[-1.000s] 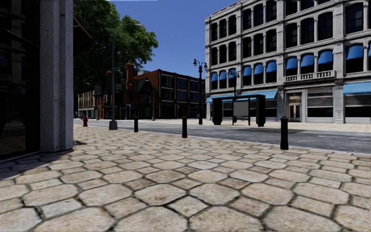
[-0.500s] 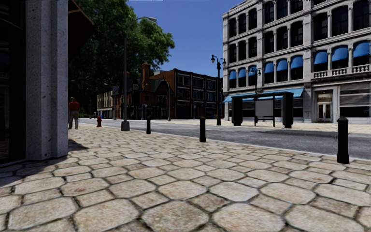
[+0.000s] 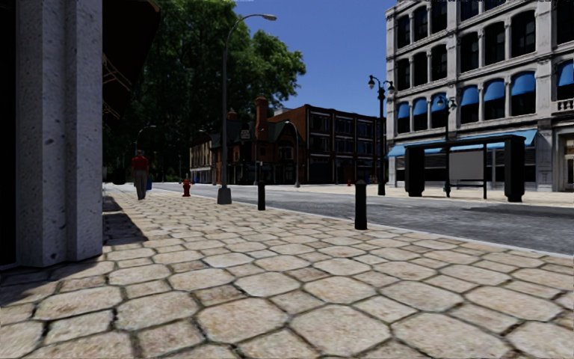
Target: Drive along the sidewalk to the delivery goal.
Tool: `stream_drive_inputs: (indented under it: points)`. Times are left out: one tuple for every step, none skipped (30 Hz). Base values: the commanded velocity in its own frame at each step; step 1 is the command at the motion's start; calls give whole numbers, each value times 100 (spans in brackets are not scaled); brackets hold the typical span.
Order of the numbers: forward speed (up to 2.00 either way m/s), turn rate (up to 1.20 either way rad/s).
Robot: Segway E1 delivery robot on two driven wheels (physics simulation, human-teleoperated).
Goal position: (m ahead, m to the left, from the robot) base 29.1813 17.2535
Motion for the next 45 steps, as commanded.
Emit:
stream_drive_inputs:
  points:
    - [200,38]
    - [200,38]
    - [200,38]
    - [200,38]
    - [200,38]
    - [200,38]
    - [200,38]
    - [200,38]
    - [200,38]
    - [200,38]
    - [200,38]
    - [200,38]
    - [200,38]
    - [200,38]
    - [200,38]
    - [200,38]
    - [200,38]
    - [200,38]
    - [200,38]
    - [200,38]
    - [200,38]
    - [200,38]
    - [200,38]
    - [200,38]
    - [200,38]
    - [200,38]
    - [200,38]
    - [200,38]
    - [200,37]
    - [200,37]
    - [200,37]
    - [200,37]
    - [200,37]
    - [200,36]
    - [200,27]
    - [200,21]
    - [200,17]
    - [200,17]
    - [200,14]
    - [200,13]
    - [200,8]
    - [200,0]
    - [200,0]
    - [200,0]
    - [200,0]
